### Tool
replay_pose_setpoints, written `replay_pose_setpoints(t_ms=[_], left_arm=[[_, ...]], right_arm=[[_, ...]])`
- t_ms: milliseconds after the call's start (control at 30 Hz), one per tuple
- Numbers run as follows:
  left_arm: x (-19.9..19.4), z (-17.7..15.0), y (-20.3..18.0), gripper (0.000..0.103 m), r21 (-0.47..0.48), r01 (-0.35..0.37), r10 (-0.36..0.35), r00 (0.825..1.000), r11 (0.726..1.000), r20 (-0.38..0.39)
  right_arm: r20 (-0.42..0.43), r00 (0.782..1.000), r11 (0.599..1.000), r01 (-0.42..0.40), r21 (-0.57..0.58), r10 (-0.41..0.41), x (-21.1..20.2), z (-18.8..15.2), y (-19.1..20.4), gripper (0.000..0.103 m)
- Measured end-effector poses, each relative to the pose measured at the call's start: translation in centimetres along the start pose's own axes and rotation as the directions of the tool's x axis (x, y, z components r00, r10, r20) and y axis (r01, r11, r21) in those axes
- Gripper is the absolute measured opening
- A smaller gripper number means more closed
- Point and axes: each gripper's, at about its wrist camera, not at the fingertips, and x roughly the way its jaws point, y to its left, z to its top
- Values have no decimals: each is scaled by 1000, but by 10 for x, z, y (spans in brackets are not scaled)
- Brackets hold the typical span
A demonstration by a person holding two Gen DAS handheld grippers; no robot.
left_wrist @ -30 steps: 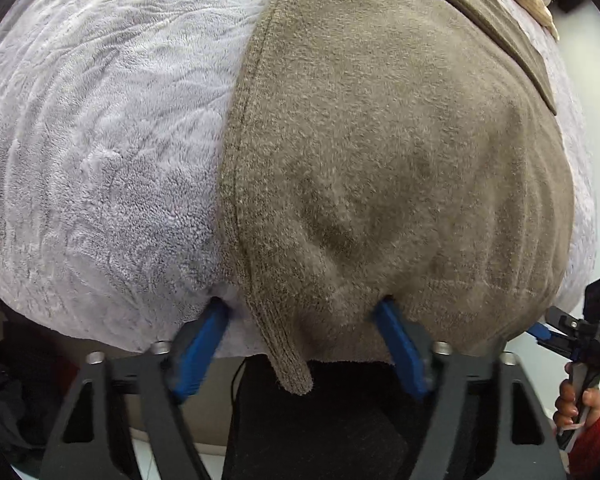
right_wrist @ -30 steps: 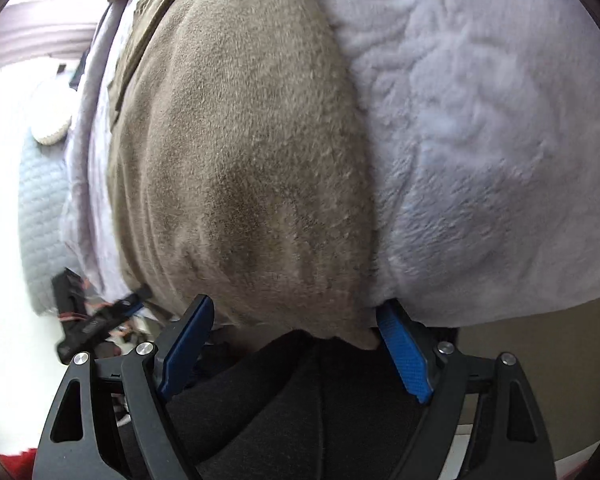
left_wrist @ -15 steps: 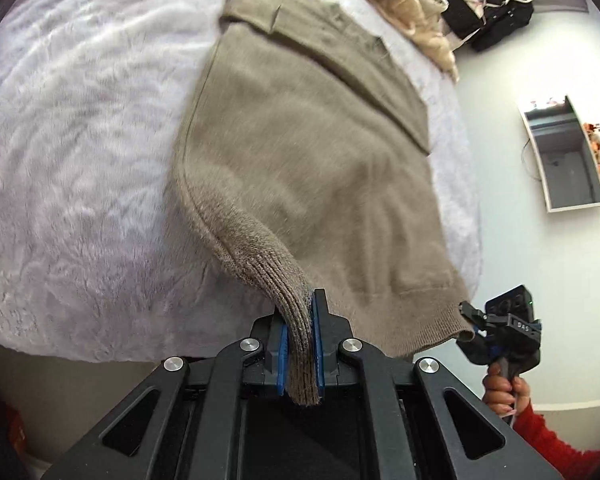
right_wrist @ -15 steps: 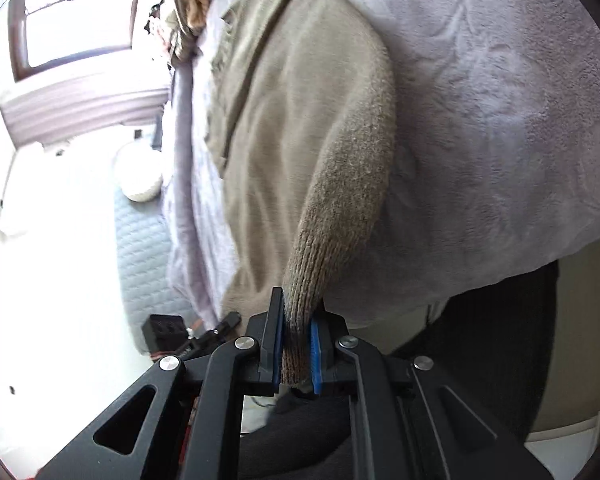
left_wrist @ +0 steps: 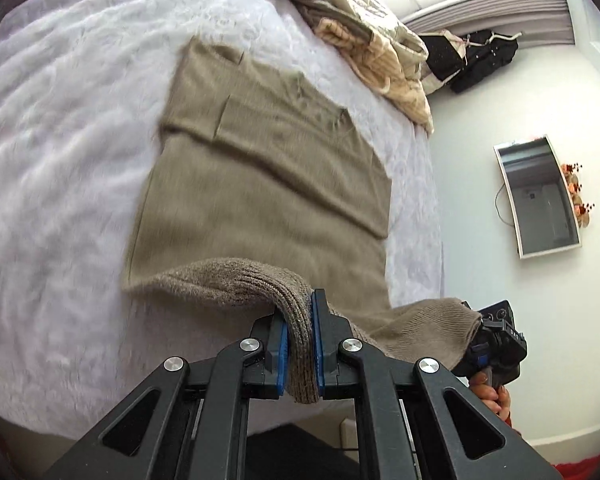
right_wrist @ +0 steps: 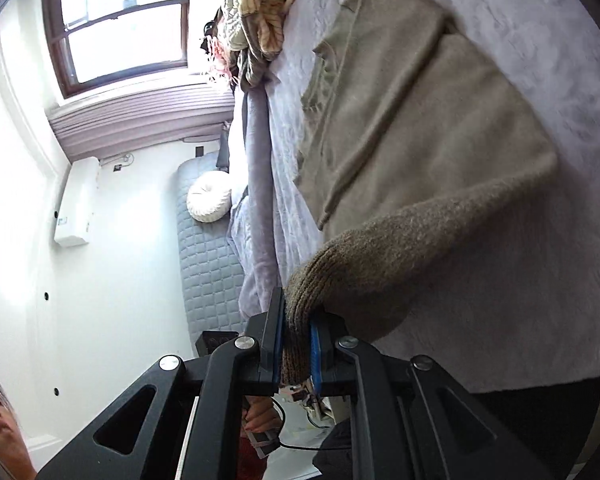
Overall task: Fold small clothes
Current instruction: 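Grasp the hem with both tools and lift it toward the collar, then lay the hem over the collar and open both tools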
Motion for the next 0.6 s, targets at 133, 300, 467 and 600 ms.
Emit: replay_pose_setpoints(t_ms=[133, 300, 467, 600], left_arm=[[14, 58, -23, 11, 10, -10, 9, 998, 1000, 57], [34, 126, -40, 11, 9, -30, 29, 995, 999, 99], [69, 186, -47, 11, 21, -87, 83, 988, 996, 133], [109, 220, -32, 11, -9, -143, 143, 983, 990, 113]], right_arm=[[9, 1000, 999, -28, -19, 29, 14, 56, 24, 11], [5, 999, 998, -47, -42, 48, 38, 123, 47, 11], [7, 999, 998, -42, -43, 43, 61, 190, 50, 11], [7, 1000, 1000, 6, 12, -6, 90, 239, 28, 11]])
